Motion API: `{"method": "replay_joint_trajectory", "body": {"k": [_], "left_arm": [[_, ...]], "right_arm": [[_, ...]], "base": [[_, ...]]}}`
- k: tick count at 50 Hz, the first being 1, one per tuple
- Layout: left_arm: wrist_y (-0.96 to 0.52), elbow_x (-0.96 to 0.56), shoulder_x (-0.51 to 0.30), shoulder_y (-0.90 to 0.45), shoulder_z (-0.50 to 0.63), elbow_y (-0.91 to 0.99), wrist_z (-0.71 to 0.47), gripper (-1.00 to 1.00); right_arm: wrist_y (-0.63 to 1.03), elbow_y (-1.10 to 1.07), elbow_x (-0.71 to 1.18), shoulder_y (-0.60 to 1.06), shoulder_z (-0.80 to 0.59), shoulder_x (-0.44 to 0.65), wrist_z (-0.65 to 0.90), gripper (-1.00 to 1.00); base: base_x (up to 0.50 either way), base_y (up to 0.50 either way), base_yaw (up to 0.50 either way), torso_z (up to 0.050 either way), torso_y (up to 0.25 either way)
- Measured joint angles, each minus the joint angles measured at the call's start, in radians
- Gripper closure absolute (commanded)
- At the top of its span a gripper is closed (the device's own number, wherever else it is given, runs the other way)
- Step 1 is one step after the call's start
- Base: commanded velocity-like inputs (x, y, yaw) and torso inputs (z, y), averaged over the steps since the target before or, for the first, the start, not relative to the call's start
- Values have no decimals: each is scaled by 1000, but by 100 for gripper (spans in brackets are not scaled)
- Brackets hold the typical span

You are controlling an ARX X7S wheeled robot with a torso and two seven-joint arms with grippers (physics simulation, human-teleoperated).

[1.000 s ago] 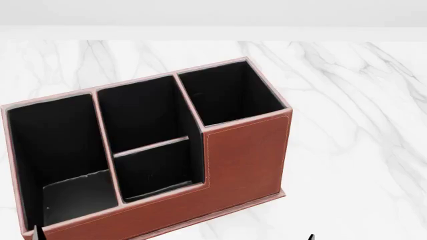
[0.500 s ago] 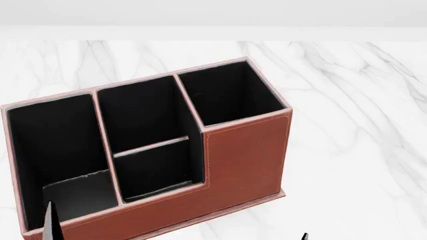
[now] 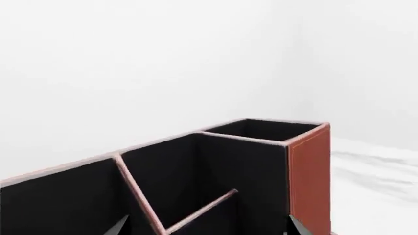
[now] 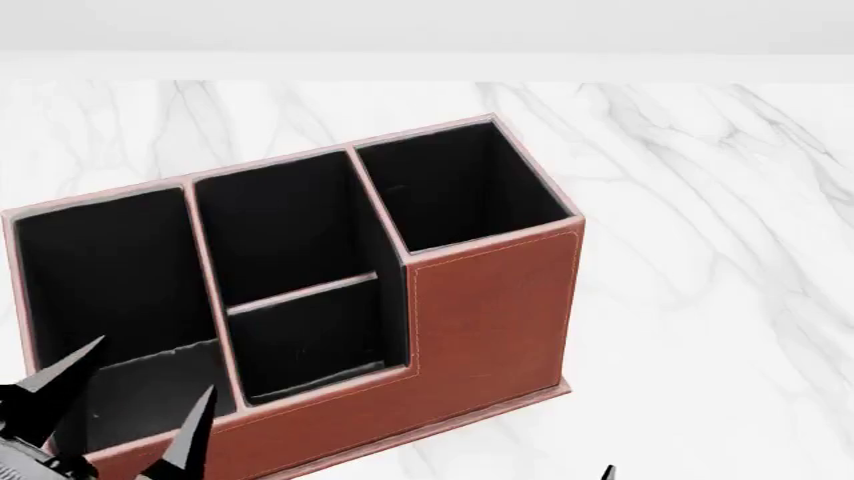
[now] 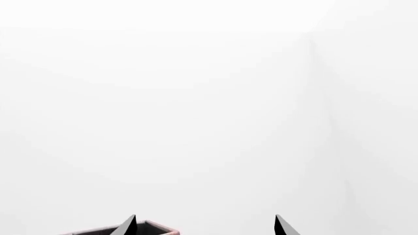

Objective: Pick up the book and place it in the back compartment of the caddy.

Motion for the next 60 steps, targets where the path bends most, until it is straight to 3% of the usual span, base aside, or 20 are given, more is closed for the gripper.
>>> {"method": "replay_joint_trajectory", "body": {"k": [26, 46, 60], "left_arm": [[-147, -55, -59, -131, 173, -88, 347, -100], [-191, -74, -57, -165, 245, -98, 480, -100], [-179, -47, -12, -202, 277, -152, 526, -100]], "right_arm": [[1, 6, 2, 5, -10, 5, 7, -100], [1, 18, -3, 13, -18, 6, 12, -100], [4, 24, -6, 18, -24, 7, 16, -100]], "base": [[0, 0, 0, 0, 0], [0, 0, 0, 0, 0], [0, 0, 0, 0, 0]]}}
